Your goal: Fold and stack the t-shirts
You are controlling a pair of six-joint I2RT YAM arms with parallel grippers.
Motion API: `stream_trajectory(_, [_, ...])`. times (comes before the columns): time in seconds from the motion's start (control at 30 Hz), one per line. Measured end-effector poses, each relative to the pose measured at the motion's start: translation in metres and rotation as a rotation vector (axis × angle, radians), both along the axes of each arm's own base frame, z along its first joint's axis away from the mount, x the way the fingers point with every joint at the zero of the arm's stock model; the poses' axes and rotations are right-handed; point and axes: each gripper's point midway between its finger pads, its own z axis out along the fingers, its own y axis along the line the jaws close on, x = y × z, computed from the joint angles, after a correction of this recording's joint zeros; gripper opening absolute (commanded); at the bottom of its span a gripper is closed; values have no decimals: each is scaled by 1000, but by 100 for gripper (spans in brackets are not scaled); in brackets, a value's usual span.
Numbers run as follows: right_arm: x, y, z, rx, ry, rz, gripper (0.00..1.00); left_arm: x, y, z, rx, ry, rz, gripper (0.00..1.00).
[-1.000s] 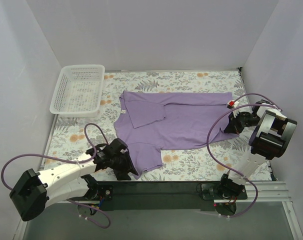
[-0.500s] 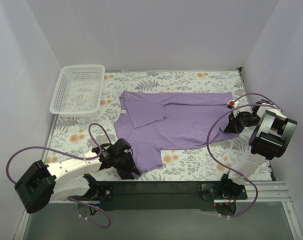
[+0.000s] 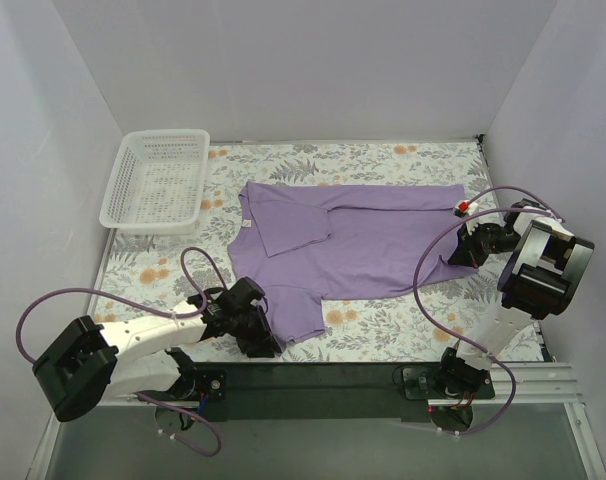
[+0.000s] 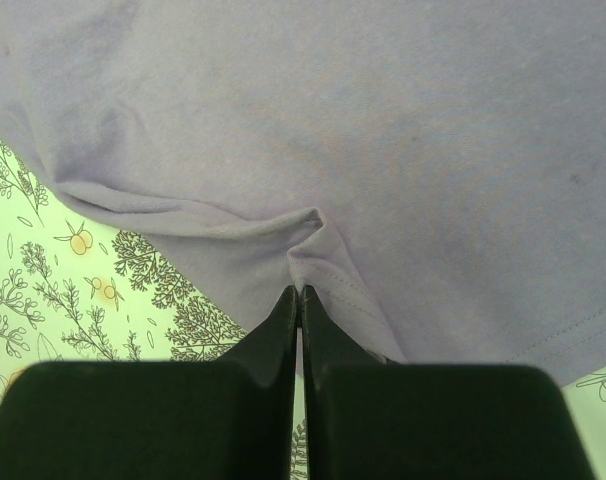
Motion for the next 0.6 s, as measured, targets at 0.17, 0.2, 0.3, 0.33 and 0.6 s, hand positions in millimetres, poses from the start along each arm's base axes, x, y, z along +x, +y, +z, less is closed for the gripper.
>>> stream_trajectory(0.17, [0, 0, 0, 0, 0, 0, 1, 1, -3, 1, -1, 2, -13, 36])
stream_trajectory(0.2, [0, 0, 0, 0, 0, 0, 1, 2, -4, 1, 2, 4, -14, 37])
stream_trajectory(0.3, [0, 0, 0, 0, 0, 0, 1, 3, -4, 2, 21, 8, -13, 37])
stream_trajectory(0.33, [0, 0, 0, 0, 0, 0, 1, 3, -3, 2, 34, 13, -11, 36])
stream_trajectory(0.6, [1, 1, 1, 9, -6, 1, 1, 1, -2, -3, 168, 90, 8, 34])
